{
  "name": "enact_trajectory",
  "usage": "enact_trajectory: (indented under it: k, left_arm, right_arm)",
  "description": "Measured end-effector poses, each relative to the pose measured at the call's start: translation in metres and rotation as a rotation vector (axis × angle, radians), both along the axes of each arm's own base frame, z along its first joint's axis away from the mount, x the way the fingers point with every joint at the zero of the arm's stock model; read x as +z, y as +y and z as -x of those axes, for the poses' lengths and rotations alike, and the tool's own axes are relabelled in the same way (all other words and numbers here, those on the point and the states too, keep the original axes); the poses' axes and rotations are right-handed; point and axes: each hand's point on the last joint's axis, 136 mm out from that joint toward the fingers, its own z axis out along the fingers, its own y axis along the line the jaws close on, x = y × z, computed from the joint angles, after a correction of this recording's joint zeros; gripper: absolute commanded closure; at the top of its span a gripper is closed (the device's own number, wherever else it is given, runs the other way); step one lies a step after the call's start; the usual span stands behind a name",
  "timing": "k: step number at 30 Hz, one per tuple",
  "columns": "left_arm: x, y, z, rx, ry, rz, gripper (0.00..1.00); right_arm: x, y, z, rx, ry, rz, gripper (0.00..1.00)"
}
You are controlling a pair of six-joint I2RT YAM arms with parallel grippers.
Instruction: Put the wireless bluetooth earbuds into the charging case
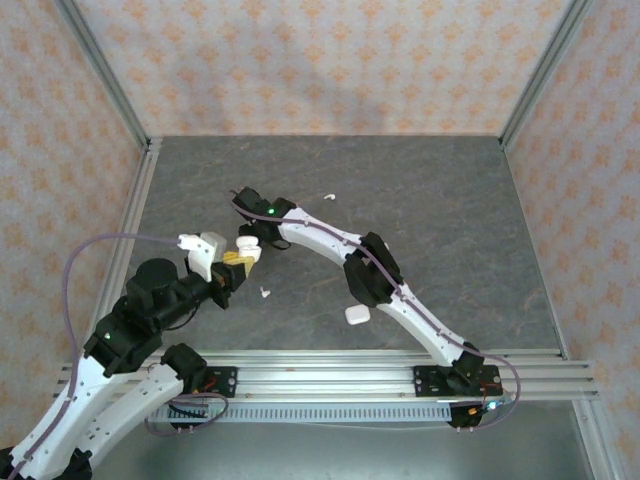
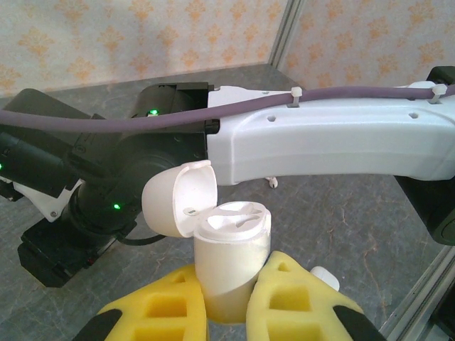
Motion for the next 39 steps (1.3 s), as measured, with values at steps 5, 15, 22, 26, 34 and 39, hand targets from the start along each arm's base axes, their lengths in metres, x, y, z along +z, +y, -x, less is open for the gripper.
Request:
enact_trajectory:
  k: [5,15,22,26,34,39]
  left_arm:
    - [-0.001,0.002,0.001,0.006,0.002,-0.003,1.00]
    - [-0.002,0.004,0.000,0.019,0.004,-0.004,1.00]
    - [-0.008,-0.001,-0.006,0.015,0.034,-0.012,1.00]
    - [-0.008,-0.011,-0.010,-0.017,0.044,0.007,1.00]
    - [-0.009,-0.037,-0.023,-0.099,0.061,0.047,1.00]
    - [-0.009,-0.047,-0.032,-0.117,0.064,0.061,1.00]
  right_arm:
    - [-0.002,-0.001,0.000,0.005,-0.004,0.011,0.56]
    - [-0.005,-0.020,-0.003,-0.055,-0.009,0.081,0.75]
    - [-0.006,-0.062,-0.007,-0.173,0.040,0.154,0.77]
    - [-0.006,-0.115,-0.014,-0.284,0.082,0.211,0.78]
    - [-0.008,-0.239,-0.011,-0.535,0.178,0.298,0.78]
    - [-0.007,-0.278,-0.004,-0.624,0.207,0.288,0.68]
